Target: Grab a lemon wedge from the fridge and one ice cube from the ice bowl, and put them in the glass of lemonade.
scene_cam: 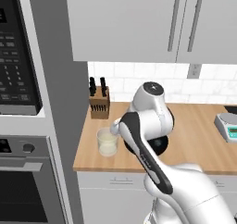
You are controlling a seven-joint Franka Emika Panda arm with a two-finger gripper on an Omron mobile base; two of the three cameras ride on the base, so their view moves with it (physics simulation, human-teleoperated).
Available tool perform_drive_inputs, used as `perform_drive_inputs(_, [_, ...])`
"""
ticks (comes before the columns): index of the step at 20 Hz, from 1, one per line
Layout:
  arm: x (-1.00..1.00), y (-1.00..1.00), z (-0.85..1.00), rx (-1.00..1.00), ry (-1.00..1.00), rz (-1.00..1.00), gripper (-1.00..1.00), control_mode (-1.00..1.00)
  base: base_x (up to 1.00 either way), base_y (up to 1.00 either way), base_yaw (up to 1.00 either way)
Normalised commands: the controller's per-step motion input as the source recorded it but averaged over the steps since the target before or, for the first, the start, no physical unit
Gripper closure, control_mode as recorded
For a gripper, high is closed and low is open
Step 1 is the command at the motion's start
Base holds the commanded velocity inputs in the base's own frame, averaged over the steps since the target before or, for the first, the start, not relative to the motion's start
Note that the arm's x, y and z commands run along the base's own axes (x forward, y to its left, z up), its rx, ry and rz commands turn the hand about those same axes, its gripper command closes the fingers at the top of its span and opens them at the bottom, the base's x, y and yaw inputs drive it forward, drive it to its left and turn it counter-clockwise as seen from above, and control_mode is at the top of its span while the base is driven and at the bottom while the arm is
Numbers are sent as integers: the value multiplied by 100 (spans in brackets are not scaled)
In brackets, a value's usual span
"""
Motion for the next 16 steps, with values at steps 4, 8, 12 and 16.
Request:
perform_drive_inputs(4, [20, 14, -28, -5, 3, 1, 100, -100, 0, 0, 0])
perform_drive_inputs(8, [23, 2, -19, -3, 1, 0, 100, -100, 0, 0, 0])
perform_drive_inputs(12, [21, 4, -12, -3, 0, 0, 100, -100, 0, 0, 0])
perform_drive_inputs(16, [20, 8, 0, -1, 0, 1, 100, -100, 0, 0, 0])
